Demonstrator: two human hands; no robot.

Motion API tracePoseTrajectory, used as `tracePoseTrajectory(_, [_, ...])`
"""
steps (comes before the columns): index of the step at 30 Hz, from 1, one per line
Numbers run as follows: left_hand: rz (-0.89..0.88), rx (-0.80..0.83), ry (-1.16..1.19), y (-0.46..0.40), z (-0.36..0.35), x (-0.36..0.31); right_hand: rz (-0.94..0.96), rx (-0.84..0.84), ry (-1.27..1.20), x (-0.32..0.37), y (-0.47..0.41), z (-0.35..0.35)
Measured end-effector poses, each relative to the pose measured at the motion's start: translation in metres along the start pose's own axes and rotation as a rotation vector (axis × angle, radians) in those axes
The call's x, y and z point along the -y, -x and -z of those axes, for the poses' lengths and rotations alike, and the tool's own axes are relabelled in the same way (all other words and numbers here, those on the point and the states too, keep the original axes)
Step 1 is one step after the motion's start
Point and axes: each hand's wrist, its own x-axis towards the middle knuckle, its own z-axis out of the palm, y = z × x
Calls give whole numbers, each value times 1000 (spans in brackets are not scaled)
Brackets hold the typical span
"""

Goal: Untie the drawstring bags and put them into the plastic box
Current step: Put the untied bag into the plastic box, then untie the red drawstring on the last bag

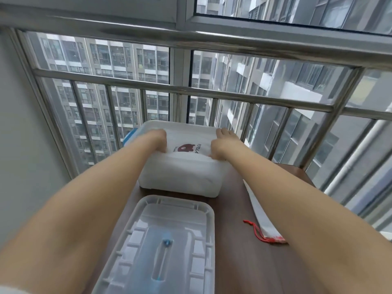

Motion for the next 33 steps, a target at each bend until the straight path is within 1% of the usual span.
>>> tracePoseTrajectory(2, [-49,-81,18,5,5,-10,-4,6,-109,-3,4,1])
tracePoseTrajectory(4, [-102,-176,96,12,8,-23,-8,3,-301,-7,11,0])
tracePoseTrajectory(6, [-158,-247,211,22,11,-40,6,-85,-550,-15,22,2])
tracePoseTrajectory(8, [-229,-336,305,35,13,-59,7,-233,-814,-29,39,3])
tracePoseTrajectory(9, [-269,-384,360,43,14,-70,4,-296,-895,-37,50,2])
tracePoseTrajectory(13, [-373,-531,638,86,5,-113,-100,-460,-1004,-73,100,-20])
tracePoseTrajectory(15, [-403,-548,703,105,-9,-135,-174,-491,-1018,-88,125,-41])
tracePoseTrajectory(17, [-420,-490,703,117,-28,-153,-243,-450,-970,-101,146,-67])
tracePoseTrajectory(20, [-419,-307,628,129,-60,-176,-292,-288,-867,-117,169,-107])
tracePoseTrajectory(22, [-404,-153,528,134,-79,-187,-299,-177,-842,-124,182,-128])
tracePoseTrajectory(24, [-410,46,424,142,-99,-195,-300,-62,-828,-130,195,-145])
tracePoseTrajectory(26, [-403,212,330,151,-118,-199,-311,3,-812,-132,206,-158])
tracePoseTrajectory(27, [-382,258,288,157,-127,-200,-313,5,-806,-134,211,-163])
tracePoseTrajectory(28, [-353,277,258,161,-135,-201,-313,-3,-801,-136,214,-168])
tracePoseTrajectory(30, [-295,239,276,169,-148,-201,-320,-36,-800,-137,219,-177])
tracePoseTrajectory(33, [-235,131,434,178,-160,-200,-351,-119,-824,-137,224,-184])
